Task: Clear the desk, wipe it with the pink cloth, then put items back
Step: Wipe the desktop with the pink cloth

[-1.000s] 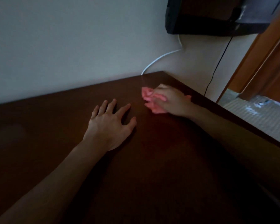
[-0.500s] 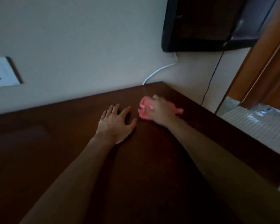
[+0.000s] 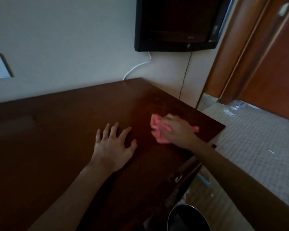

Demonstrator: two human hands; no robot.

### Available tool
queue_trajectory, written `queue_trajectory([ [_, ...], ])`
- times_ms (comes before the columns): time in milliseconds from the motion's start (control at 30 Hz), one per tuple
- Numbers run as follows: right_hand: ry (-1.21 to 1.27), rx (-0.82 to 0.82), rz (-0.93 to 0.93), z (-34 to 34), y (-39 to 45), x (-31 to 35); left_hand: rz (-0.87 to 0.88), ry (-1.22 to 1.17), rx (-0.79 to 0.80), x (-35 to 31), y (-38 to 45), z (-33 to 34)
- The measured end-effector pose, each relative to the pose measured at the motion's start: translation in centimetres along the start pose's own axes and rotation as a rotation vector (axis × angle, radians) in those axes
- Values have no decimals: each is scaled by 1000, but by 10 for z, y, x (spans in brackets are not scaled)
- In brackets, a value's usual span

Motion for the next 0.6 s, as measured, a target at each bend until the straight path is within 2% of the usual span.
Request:
queue_trajectory([
  [67, -68, -52, 187, -5, 28, -27, 9, 16, 10, 0, 0, 1],
  [167, -97, -102, 249, -1, 30, -10, -4, -6, 18, 0, -2, -1],
  [267, -22, -6, 65, 16, -18, 42, 4, 0, 25, 2, -4, 3],
  [333, 4, -19, -53, 15, -60, 70, -10, -7, 23, 4, -4, 3],
  [433, -12, -41, -104, 3, -87, 67, -8, 15, 35, 2, -2, 5],
  [500, -19, -37, -44, -2, -81, 47, -3, 37, 46, 2, -3, 6],
  [600, -36, -85, 211, -22, -48, -10, 0, 45, 60, 3, -2, 5],
])
Point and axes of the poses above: each hand's wrist, its own y-axis towards the middle knuckle, its own z-axis out of the palm, x = y × z, the point moved 10 cm from there along y, towards the middle knuckle, and after that the axes turned 3 degrees about -y, right-handed, at the moved point
